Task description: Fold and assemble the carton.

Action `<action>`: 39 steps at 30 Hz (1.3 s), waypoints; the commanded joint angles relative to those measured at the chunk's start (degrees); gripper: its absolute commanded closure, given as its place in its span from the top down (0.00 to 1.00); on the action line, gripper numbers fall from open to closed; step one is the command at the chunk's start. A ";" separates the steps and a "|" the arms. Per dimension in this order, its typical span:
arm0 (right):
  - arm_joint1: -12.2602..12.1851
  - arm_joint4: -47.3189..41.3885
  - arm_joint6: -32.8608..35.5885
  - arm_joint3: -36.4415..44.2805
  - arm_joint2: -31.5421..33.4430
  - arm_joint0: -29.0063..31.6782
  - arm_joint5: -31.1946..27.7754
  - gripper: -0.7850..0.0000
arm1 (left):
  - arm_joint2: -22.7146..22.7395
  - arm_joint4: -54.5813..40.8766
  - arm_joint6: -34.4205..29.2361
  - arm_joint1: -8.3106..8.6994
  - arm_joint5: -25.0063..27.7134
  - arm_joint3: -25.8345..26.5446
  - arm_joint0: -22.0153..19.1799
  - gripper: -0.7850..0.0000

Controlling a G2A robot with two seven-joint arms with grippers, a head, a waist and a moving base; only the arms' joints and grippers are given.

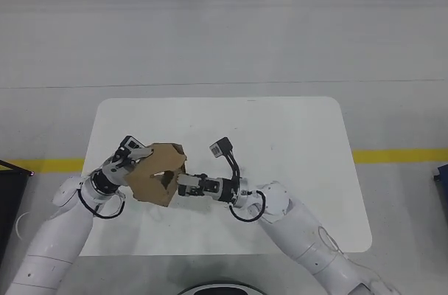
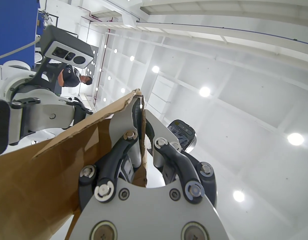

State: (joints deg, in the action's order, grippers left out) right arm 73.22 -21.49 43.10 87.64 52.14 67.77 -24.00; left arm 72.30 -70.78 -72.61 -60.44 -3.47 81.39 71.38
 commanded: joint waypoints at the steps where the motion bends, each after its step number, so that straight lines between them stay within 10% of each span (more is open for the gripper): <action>1: 0.14 1.76 -1.61 -0.29 -0.42 -0.32 1.79 1.00 | 0.05 0.28 -0.09 -0.07 0.01 0.28 0.20 0.00; 12: 0.58 6.48 -7.60 0.89 -0.87 -0.06 4.35 1.00 | 1.14 1.93 -0.43 -0.28 0.50 0.51 0.71 0.00; 39: -0.58 1.11 6.55 2.99 1.34 3.12 -0.78 1.00 | 3.31 1.95 2.13 -1.49 4.56 -1.64 0.12 0.00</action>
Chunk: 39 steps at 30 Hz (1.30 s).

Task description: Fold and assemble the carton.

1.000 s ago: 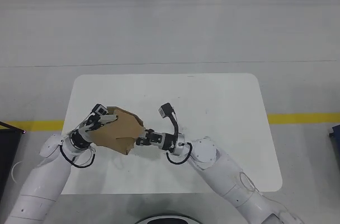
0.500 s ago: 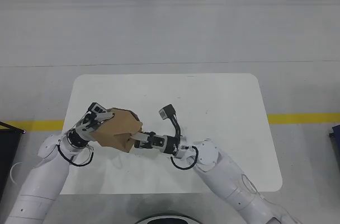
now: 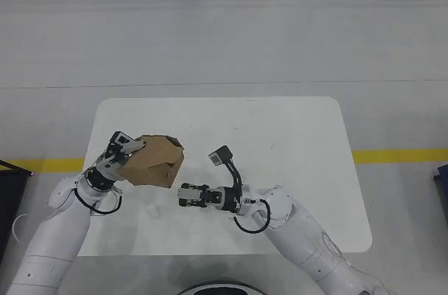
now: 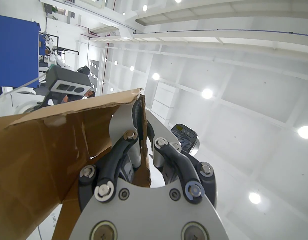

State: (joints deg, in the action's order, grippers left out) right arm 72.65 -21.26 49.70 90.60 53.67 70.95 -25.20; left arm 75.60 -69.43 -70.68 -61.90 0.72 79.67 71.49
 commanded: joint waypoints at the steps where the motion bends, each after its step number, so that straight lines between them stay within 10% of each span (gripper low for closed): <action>1: 0.00 1.64 -0.26 0.03 -0.42 -0.17 0.90 1.00 | -0.02 1.16 0.30 -0.06 0.69 0.19 0.04 0.00; 39: 1.03 13.01 -23.66 1.80 1.32 1.44 3.69 1.00 | 2.32 8.42 -5.68 -0.58 4.91 3.01 2.08 0.00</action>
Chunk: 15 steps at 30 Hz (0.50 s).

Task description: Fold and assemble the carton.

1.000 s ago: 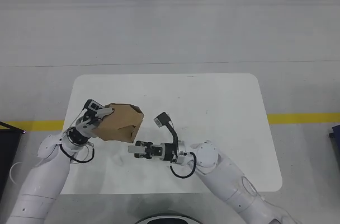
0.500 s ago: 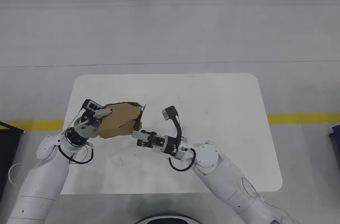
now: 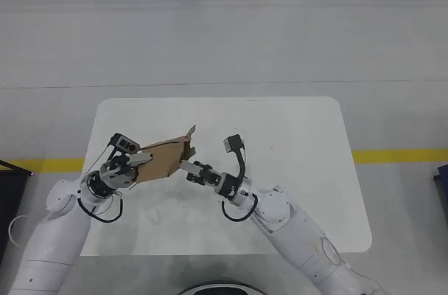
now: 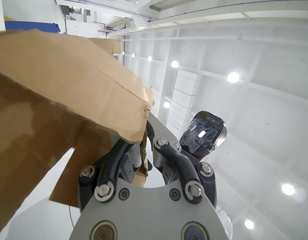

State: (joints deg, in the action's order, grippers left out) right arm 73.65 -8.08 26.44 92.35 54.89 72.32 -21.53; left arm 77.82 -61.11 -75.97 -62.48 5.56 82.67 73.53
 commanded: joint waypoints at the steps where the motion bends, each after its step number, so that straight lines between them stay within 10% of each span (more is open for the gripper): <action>1: 0.07 -0.47 -0.81 0.16 0.22 0.15 -0.21 1.00 | 0.19 0.37 -0.55 0.01 0.28 0.02 0.07 0.00; 15: -0.04 -7.80 2.84 0.36 2.18 1.78 -9.12 1.00 | 1.50 -3.14 -3.13 -0.13 -2.20 -0.58 0.17 0.00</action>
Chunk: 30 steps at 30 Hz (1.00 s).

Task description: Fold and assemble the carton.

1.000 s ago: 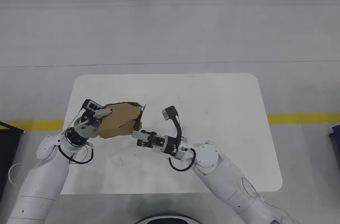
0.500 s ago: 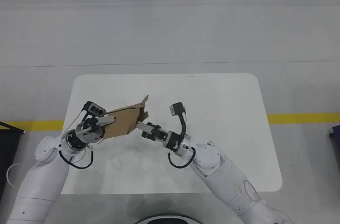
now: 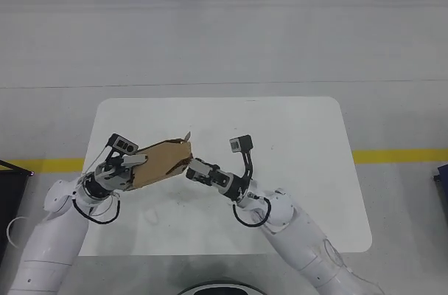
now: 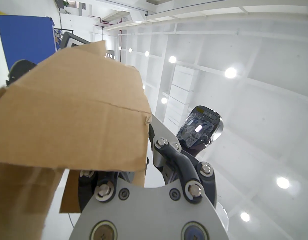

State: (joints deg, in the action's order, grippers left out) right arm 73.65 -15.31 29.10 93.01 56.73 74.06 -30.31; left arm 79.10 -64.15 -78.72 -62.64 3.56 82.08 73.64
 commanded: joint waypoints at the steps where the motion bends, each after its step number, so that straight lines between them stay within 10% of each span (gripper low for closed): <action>1: -0.06 -0.72 0.27 -0.46 0.56 0.05 -0.37 1.00 | 0.40 -0.04 -0.63 0.05 -0.27 0.03 0.12 0.00; 30: 0.80 -2.71 11.24 -5.27 -4.07 -5.45 4.05 1.00 | -2.71 -1.43 -7.74 -0.24 -12.84 -2.34 -2.23 0.00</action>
State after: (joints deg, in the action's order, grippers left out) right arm 74.48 -17.92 40.10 87.70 52.53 68.52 -26.04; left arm 76.30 -64.91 -86.36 -62.87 -8.54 80.10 71.60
